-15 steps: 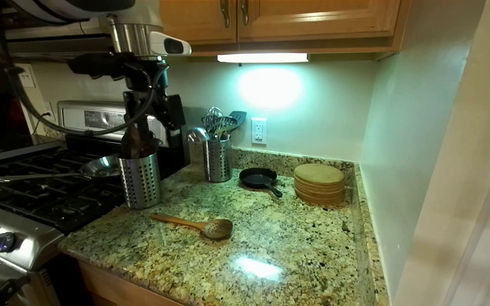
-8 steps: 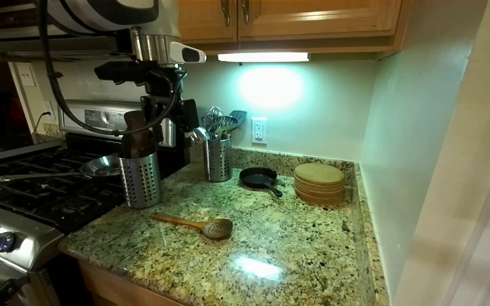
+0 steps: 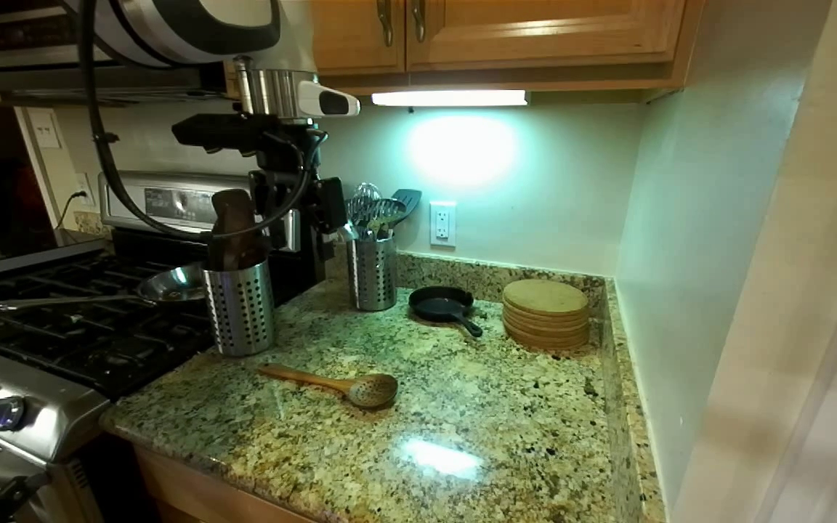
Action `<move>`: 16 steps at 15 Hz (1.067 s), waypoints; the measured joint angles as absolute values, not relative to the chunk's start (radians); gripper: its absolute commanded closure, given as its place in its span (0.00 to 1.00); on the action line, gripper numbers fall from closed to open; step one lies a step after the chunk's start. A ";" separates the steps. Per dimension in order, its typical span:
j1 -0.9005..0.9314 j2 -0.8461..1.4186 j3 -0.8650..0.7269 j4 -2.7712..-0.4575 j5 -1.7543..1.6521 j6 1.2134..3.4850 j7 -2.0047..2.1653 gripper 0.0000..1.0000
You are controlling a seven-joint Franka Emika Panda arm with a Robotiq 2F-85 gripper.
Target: Pick up the wooden spoon from the counter and put it in the metal container
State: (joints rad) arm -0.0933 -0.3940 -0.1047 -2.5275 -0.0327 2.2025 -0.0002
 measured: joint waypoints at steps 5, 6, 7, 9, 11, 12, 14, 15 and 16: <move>-0.114 -0.282 -0.138 -2.526 -0.036 2.368 -0.042 0.00; -0.119 -0.251 -0.146 -2.523 -0.036 2.396 -0.055 0.00; -0.122 -0.215 -0.155 -2.519 -0.034 2.422 -0.070 0.00; -0.124 -0.144 -0.171 -2.504 -0.030 2.465 -0.097 0.00; -0.124 -0.073 -0.181 -2.484 0.002 2.504 -0.152 0.00; -0.125 -0.039 -0.184 -2.472 0.028 2.517 -0.186 0.00; -0.126 0.024 -0.184 -2.443 0.098 2.526 -0.272 0.00; -0.129 0.050 -0.184 -2.428 0.107 2.526 -0.287 0.00; -0.132 0.068 -0.184 -2.416 0.107 2.526 -0.288 0.00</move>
